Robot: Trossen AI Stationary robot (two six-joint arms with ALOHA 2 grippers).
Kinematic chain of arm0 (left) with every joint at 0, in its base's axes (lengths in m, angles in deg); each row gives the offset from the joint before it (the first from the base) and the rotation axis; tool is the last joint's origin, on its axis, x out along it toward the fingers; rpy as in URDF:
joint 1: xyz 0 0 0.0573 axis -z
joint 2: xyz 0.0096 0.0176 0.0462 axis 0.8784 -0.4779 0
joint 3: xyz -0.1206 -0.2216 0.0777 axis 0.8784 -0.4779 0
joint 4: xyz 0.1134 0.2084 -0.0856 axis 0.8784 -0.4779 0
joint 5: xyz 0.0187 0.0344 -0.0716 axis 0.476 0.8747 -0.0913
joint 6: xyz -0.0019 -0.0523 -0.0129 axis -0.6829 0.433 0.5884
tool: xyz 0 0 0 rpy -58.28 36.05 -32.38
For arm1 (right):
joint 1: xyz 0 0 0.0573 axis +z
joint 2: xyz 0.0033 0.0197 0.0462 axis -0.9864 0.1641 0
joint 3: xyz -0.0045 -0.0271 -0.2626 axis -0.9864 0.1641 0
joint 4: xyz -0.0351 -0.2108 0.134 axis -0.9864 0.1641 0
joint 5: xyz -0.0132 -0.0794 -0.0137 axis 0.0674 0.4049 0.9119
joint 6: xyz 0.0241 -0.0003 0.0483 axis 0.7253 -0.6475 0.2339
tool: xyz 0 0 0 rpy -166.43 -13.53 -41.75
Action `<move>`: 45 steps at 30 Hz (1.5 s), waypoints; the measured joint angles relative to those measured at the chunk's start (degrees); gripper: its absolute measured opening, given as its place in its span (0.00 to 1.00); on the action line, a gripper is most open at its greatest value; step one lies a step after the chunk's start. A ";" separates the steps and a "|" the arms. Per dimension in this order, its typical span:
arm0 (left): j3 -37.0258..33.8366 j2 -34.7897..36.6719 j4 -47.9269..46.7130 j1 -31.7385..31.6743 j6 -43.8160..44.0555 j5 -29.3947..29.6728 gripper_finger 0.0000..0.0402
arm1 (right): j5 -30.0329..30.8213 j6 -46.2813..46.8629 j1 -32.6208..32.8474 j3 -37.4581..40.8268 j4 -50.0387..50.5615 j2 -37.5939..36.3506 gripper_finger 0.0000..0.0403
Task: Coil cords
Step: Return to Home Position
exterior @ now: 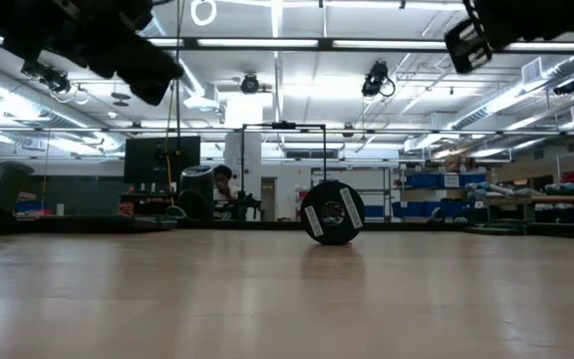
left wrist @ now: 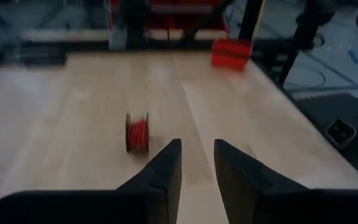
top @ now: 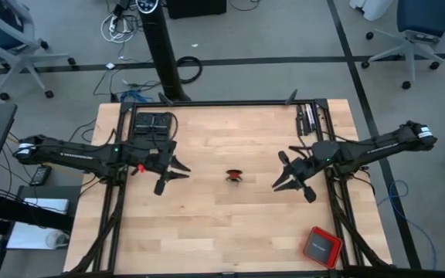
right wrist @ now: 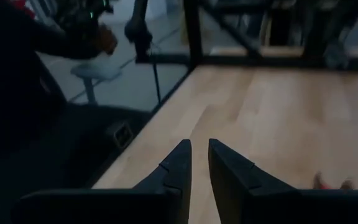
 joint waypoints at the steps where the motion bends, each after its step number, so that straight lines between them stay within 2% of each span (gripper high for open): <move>1: 0.04 -0.04 -1.45 0.00 0.72 0.02 0.25 | -0.02 0.33 0.32 0.90 -0.06 0.24 0.14; 5: -0.01 -0.11 -3.24 0.00 3.79 0.04 0.25 | 0.09 3.86 1.16 2.95 -0.26 1.31 0.13; 11: 0.04 -0.28 2.98 0.00 4.09 0.06 0.25 | 0.13 8.14 1.19 3.23 -0.90 2.71 0.13; 20: 0.04 -0.28 12.40 0.00 4.03 0.08 0.25 | 0.10 8.07 1.19 3.21 -2.33 3.38 0.13; 30: 0.04 -0.07 13.84 -0.15 4.01 0.30 0.25 | 0.17 8.07 0.14 3.16 -2.55 3.71 0.12; 33: 0.04 0.53 13.67 -0.15 4.01 0.29 0.25 | 0.26 8.06 0.03 4.68 -8.02 3.73 0.12; 39: -0.20 2.88 14.17 -0.15 4.01 0.67 0.25 | 0.21 8.03 0.06 13.32 -33.21 3.73 0.12; 41: -1.81 4.25 16.66 -0.15 4.01 0.67 0.25 | 0.21 7.98 0.31 15.68 -36.77 3.73 0.12; 45: -7.71 7.53 24.79 -0.15 3.99 0.65 0.25 | 0.05 8.03 1.18 18.69 -37.72 3.75 0.12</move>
